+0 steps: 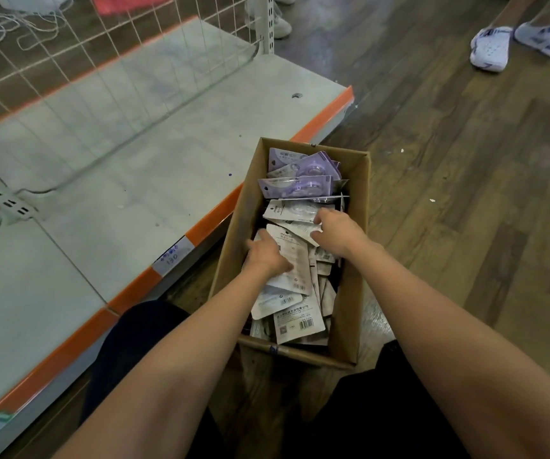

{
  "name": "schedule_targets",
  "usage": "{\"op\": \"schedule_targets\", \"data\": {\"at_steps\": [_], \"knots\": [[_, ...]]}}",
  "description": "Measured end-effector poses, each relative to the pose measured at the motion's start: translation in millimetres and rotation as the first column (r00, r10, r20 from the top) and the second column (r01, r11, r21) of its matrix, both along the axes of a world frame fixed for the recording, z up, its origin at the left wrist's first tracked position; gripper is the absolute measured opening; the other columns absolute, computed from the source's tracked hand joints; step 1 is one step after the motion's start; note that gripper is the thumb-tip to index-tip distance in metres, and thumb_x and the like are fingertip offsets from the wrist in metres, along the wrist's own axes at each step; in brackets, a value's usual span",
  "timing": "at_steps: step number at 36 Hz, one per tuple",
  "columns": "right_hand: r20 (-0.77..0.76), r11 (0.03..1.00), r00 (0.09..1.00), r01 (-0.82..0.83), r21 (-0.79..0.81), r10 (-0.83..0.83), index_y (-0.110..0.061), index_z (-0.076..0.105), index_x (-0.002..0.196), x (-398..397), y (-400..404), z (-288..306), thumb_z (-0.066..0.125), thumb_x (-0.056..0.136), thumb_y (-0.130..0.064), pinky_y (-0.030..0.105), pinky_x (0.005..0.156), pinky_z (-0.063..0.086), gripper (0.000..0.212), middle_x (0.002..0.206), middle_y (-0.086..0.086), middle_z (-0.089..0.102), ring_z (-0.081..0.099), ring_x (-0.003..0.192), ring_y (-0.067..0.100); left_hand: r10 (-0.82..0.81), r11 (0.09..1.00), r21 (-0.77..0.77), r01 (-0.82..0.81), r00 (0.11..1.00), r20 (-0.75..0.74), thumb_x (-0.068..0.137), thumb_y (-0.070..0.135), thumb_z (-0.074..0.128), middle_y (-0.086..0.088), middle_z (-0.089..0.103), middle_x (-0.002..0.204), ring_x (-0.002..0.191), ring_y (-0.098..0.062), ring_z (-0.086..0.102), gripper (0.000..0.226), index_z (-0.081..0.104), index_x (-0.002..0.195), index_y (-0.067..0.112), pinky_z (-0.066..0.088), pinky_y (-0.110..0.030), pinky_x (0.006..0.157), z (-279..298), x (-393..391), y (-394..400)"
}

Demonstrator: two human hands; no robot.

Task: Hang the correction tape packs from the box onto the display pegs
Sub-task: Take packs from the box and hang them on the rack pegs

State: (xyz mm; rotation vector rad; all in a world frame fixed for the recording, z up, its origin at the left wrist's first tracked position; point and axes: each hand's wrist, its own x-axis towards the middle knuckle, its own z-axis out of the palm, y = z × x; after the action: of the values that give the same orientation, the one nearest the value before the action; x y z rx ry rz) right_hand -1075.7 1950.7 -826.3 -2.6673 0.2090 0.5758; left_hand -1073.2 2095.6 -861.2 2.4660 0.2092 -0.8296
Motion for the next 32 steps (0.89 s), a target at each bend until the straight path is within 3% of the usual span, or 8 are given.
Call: {"op": "schedule_targets", "data": {"at_steps": [5, 9, 12, 14, 18, 24, 27, 32], "knots": [[0.003, 0.998, 0.998, 0.055, 0.041, -0.056, -0.007, 0.044, 0.132, 1, 8, 4, 0.050, 0.098, -0.027, 0.037, 0.090, 0.043, 0.040, 0.135, 0.015, 0.047, 0.051, 0.118, 0.030, 0.219, 0.934, -0.297, -0.200, 0.975, 0.032, 0.087, 0.012, 0.064, -0.014, 0.054, 0.127, 0.107, -0.027, 0.056, 0.045, 0.042, 0.126, 0.009, 0.047, -0.034, 0.078, 10, 3, 6], [0.055, 0.975, 0.983, 0.162, 0.153, -0.172, -0.006, 0.037, 0.138, 5, 12, 11, 0.049, 0.099, -0.036, 0.036, 0.091, 0.044, 0.050, 0.136, 0.014, 0.049, 0.051, 0.120, 0.029, 0.441, 0.692, -0.588, -0.419, 0.890, -0.115, 0.091, 0.005, 0.059, -0.012, 0.060, 0.126, 0.098, -0.025, 0.064, 0.041, 0.049, 0.131, 0.005, 0.055, -0.032, 0.071, 27, 13, 15], [0.020, 0.885, 0.948, 0.289, 0.365, -0.318, -0.006, 0.034, 0.140, 8, 16, 18, 0.052, 0.097, -0.040, 0.034, 0.088, 0.046, 0.058, 0.133, 0.009, 0.053, 0.054, 0.117, 0.027, 0.483, 0.556, -0.722, -0.412, 0.867, -0.123, 0.092, 0.002, 0.056, -0.009, 0.062, 0.121, 0.084, -0.017, 0.064, 0.036, 0.050, 0.128, 0.005, 0.053, -0.026, 0.061, 43, 20, 19], [-0.010, 0.793, 0.923, 0.337, 0.508, -0.385, -0.007, 0.041, 0.136, 8, 18, 22, 0.055, 0.095, -0.038, 0.040, 0.094, 0.050, 0.052, 0.130, 0.006, 0.057, 0.058, 0.113, 0.026, 0.484, 0.532, -0.756, -0.381, 0.870, -0.099, 0.092, 0.002, 0.058, -0.009, 0.064, 0.119, 0.083, -0.017, 0.065, 0.033, 0.052, 0.124, 0.006, 0.054, -0.028, 0.065, 49, 25, 19], [-0.055, 0.614, 0.884, 0.365, 0.700, -0.464, -0.013, 0.055, 0.128, 10, 20, 28, 0.057, 0.095, -0.016, 0.044, 0.096, 0.052, 0.033, 0.126, 0.005, 0.063, 0.062, 0.109, 0.023, 0.364, 0.684, -0.684, -0.253, 0.931, 0.020, 0.093, 0.007, 0.057, -0.010, 0.063, 0.123, 0.106, -0.025, 0.064, 0.025, 0.053, 0.118, 0.008, 0.054, -0.041, 0.089, 55, 29, 13], [0.038, 0.699, 0.865, 0.378, 0.607, -0.501, -0.011, 0.051, 0.129, 10, 11, 33, 0.053, 0.096, -0.010, 0.047, 0.099, 0.048, 0.033, 0.130, 0.007, 0.060, 0.058, 0.116, 0.027, 0.178, 0.894, -0.439, -0.092, 0.971, 0.157, 0.096, 0.018, 0.052, -0.005, 0.063, 0.120, 0.107, -0.023, 0.061, 0.018, 0.056, 0.112, 0.013, 0.050, -0.039, 0.096, 30, 23, 12], [0.037, 0.715, 0.857, 0.404, 0.571, -0.515, -0.011, 0.047, 0.129, 7, 4, 33, 0.051, 0.098, -0.011, 0.042, 0.097, 0.049, 0.031, 0.130, 0.006, 0.057, 0.056, 0.116, 0.025, -0.058, 0.970, -0.220, 0.104, 0.977, 0.205, 0.097, 0.016, 0.048, -0.006, 0.060, 0.117, 0.111, -0.023, 0.055, 0.023, 0.058, 0.115, 0.005, 0.041, -0.028, 0.091, 14, 17, 14], [0.038, 0.736, 0.861, 0.409, 0.539, -0.506, -0.012, 0.048, 0.127, 1, -9, 32, 0.049, 0.099, -0.011, 0.044, 0.096, 0.050, 0.028, 0.129, 0.004, 0.057, 0.057, 0.113, 0.024, -0.334, 0.940, 0.065, 0.336, 0.942, -0.028, 0.101, 0.024, 0.038, -0.018, 0.038, 0.148, 0.133, -0.031, 0.039, 0.045, 0.040, 0.140, 0.001, 0.032, -0.033, 0.107, -12, 3, 11]]}}
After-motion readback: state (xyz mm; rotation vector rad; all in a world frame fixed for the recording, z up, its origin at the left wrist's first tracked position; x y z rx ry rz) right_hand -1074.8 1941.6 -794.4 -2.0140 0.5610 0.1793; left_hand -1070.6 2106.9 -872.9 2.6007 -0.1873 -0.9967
